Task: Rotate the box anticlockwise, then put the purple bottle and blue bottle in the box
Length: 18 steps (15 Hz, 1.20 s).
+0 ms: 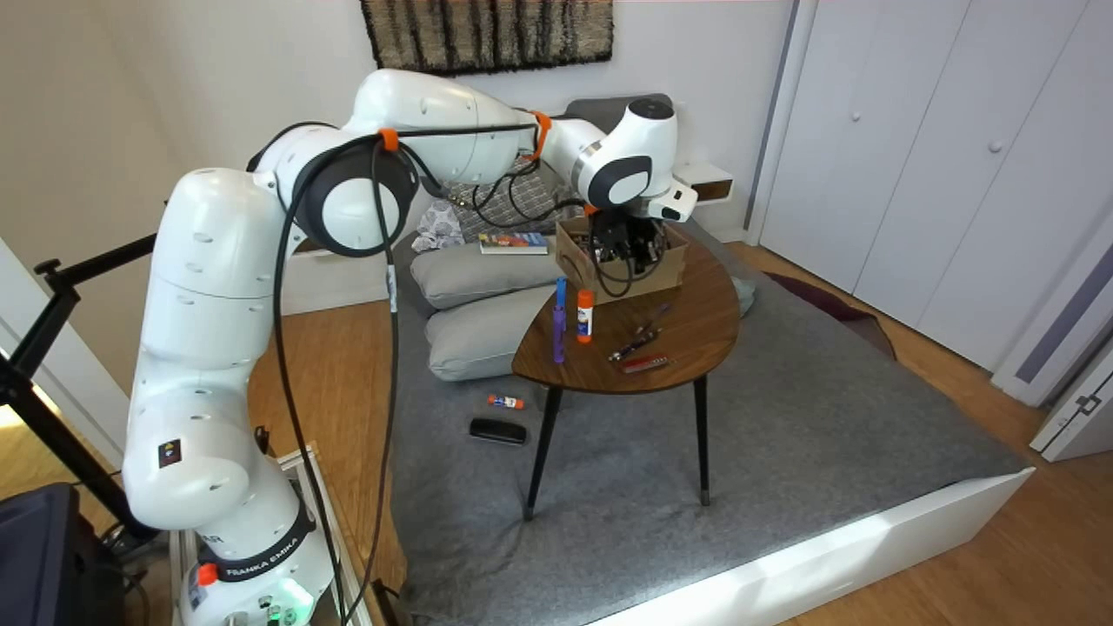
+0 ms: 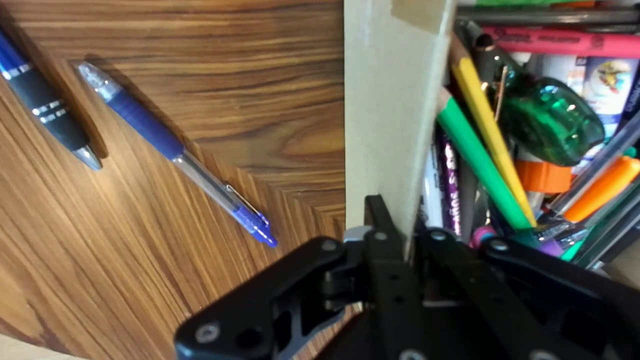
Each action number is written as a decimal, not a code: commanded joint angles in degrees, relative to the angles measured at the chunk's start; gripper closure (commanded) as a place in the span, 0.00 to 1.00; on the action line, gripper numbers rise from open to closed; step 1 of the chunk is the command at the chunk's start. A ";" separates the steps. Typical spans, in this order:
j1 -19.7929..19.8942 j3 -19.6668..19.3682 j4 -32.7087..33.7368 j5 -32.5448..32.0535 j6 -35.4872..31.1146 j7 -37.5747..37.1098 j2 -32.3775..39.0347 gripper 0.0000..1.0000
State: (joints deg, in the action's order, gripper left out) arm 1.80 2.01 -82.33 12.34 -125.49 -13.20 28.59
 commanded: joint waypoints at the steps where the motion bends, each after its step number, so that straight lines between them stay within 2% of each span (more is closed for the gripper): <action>1: -0.59 -0.95 0.24 2.42 1.49 -6.27 -1.78 0.98; 7: -2.30 -2.81 -3.18 0.72 4.76 -16.82 -4.89 0.98; 10: -4.74 -4.80 -6.26 -2.72 1.90 -22.17 -7.19 0.98; 11: -5.40 -5.29 -7.07 -4.34 0.71 -22.57 -7.60 0.98; 12: -3.81 -4.12 -2.87 -2.47 3.37 -19.03 -3.64 0.93; 18: -4.73 -4.84 -5.11 -4.18 2.13 -20.84 -4.95 0.93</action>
State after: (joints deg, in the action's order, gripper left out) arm -2.87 -2.75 -87.63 8.13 -123.59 -34.05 23.63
